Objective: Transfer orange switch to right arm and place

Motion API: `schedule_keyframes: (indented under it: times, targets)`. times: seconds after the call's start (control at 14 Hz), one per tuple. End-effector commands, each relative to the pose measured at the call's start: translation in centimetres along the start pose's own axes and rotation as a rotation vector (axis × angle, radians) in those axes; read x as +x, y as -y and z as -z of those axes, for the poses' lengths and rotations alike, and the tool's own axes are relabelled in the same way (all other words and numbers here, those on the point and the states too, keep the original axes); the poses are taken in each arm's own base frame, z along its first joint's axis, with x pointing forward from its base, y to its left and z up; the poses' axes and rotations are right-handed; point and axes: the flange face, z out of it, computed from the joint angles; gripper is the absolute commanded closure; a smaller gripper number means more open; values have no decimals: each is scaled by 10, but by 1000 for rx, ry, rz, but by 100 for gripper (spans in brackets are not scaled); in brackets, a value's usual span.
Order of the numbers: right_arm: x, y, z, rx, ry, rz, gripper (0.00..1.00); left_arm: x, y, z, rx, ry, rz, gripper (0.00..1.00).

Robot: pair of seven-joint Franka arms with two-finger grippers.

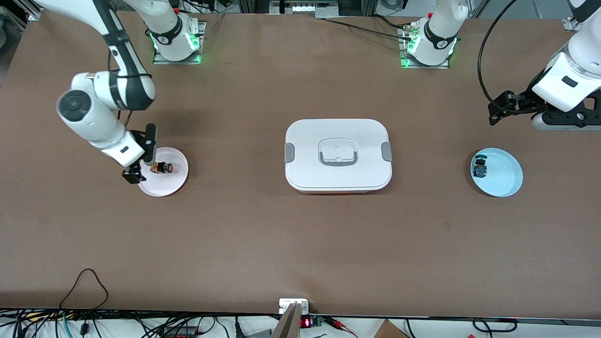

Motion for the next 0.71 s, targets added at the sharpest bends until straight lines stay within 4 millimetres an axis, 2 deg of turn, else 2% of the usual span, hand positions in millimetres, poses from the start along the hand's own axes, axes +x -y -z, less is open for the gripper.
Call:
schedule_keyframes:
  times: [0.0, 0.07, 0.29, 0.64]
  targets:
    - [2, -38, 73, 27, -47, -87, 0, 4, 0, 5, 7, 3, -14, 0]
    - [1, -47, 98, 23, -55, -141, 0, 4, 0, 5, 7, 3, -14, 0]
    - [-2, -58, 145, 31, -79, -331, 0, 4, -2, 5, 7, 3, -17, 0]
    - [0, -46, 164, 162, -86, -1025, 0, 4, -2, 9, 6, -6, -18, 0]
